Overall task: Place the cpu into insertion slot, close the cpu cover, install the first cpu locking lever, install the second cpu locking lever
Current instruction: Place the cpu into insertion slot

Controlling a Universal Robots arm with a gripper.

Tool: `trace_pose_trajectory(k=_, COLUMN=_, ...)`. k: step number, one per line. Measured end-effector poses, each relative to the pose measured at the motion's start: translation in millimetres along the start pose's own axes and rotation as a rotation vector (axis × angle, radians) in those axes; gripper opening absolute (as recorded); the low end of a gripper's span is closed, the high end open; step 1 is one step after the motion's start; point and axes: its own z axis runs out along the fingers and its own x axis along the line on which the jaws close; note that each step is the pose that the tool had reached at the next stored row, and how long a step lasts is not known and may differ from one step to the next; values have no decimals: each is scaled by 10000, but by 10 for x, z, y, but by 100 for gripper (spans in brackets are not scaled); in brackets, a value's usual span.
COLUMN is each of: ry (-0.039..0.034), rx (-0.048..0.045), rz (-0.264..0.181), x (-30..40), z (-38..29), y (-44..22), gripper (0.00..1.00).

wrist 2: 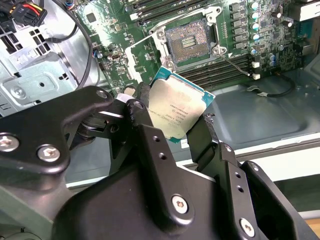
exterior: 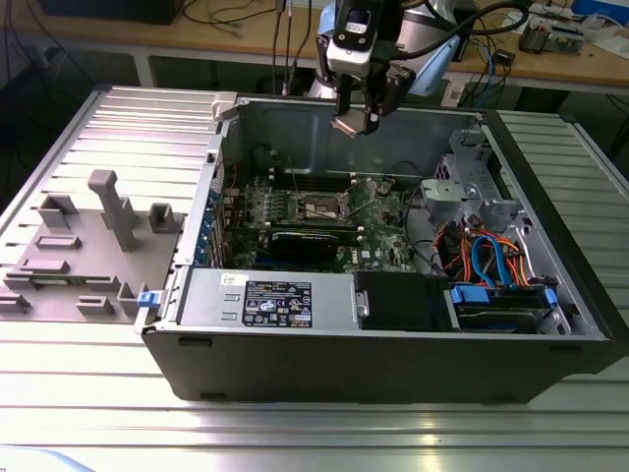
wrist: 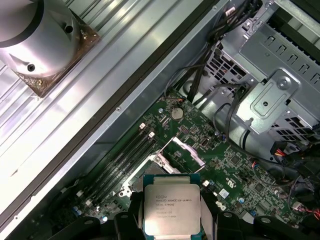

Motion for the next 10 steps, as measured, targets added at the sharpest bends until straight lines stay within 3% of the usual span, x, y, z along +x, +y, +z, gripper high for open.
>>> trace_pose_trajectory(k=10, ry=-53, rx=-11, rz=601, x=0, z=0, y=0, gripper=54)
